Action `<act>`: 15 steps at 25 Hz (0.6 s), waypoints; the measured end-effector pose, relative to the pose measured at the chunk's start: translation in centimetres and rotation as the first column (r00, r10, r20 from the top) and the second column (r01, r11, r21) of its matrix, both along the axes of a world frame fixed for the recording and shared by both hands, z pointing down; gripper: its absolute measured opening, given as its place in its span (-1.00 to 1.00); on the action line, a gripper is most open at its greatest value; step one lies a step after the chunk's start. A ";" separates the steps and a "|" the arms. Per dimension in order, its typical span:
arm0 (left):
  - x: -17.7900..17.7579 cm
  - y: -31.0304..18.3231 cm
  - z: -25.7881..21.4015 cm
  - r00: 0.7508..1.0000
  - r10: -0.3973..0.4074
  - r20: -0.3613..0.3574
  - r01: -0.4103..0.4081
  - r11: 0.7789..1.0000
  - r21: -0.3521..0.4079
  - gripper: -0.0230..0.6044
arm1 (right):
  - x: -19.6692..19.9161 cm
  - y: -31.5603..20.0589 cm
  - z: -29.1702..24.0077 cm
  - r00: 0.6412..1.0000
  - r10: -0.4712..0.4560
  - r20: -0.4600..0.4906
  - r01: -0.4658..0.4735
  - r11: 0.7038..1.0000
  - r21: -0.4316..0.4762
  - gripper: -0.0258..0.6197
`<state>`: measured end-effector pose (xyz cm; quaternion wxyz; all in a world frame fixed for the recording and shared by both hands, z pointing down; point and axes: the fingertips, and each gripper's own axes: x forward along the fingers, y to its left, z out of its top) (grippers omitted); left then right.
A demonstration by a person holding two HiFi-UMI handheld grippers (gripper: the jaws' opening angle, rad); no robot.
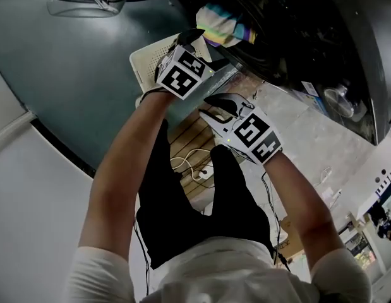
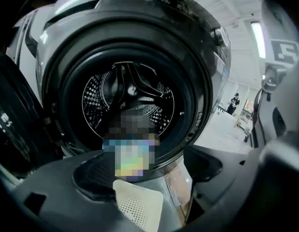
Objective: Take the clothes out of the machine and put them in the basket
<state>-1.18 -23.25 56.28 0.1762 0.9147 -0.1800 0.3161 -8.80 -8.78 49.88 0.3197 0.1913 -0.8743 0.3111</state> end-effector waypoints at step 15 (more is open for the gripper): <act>5.8 -6.6 13.1 0.948 0.152 0.278 -0.191 0.975 0.116 0.57 | 1.9 1.2 5.7 0.996 0.069 -0.059 -0.076 0.990 -0.123 -0.63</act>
